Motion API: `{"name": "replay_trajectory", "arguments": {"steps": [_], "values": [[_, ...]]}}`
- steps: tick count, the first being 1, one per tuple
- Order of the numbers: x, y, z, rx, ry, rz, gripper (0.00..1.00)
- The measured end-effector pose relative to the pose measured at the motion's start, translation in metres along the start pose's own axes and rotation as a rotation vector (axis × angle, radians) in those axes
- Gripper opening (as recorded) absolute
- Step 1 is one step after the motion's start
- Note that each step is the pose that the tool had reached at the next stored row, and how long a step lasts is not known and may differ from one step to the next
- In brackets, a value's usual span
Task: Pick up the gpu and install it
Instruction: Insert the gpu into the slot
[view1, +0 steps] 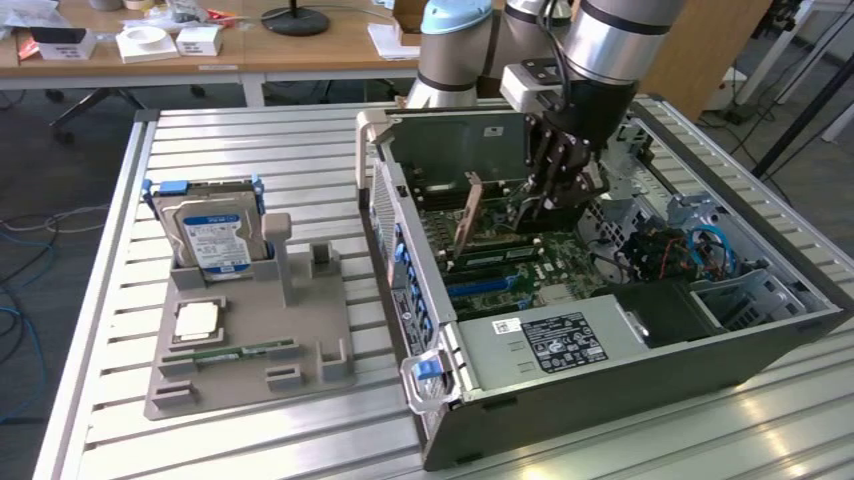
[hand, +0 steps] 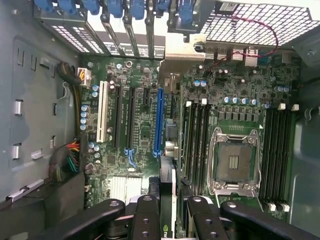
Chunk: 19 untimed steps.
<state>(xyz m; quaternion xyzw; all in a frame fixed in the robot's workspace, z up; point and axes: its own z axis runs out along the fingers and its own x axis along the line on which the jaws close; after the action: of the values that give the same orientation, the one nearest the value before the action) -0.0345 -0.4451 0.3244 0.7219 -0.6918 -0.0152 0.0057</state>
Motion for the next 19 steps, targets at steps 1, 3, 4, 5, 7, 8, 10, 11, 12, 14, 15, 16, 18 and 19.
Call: {"name": "replay_trajectory", "arguments": {"steps": [1,3,4,5,7,8,10,11,12,14,15,16,18,19], "values": [[0.0,0.0002,0.0008,0.0002,-0.0003,0.0,0.26],[0.0,0.0002,0.0032,0.0002,-0.0002,0.0,0.26],[0.0,0.0004,0.0046,0.0002,-0.0002,0.0,0.26],[0.0,0.0006,0.0061,0.0001,-0.0002,0.0,0.26],[0.0,0.0009,0.0088,0.0001,-0.0001,0.0,0.26],[0.0,0.0009,0.01,0.0002,-0.0002,0.0,0.26],[0.0,0.0009,0.0104,0.0001,0.0,0.0,0.26],[0.0,0.001,0.0104,0.0001,-0.0001,0.0,0.26],[0.0,0.001,0.0106,0.0001,-0.0001,0.0,0.26],[0.001,0.0011,0.0117,0.0002,-0.0003,-0.001,0.26],[0.001,0.0012,0.0122,0.0001,-0.0002,-0.001,0.26],[0.002,0.0012,0.0127,0.0001,-0.0001,-0.002,0.26],[0.003,0.0013,0.0139,0.0002,-0.0005,-0.003,0.26],[0.003,0.0013,0.0148,0.0002,-0.0008,-0.003,0.26]]}}
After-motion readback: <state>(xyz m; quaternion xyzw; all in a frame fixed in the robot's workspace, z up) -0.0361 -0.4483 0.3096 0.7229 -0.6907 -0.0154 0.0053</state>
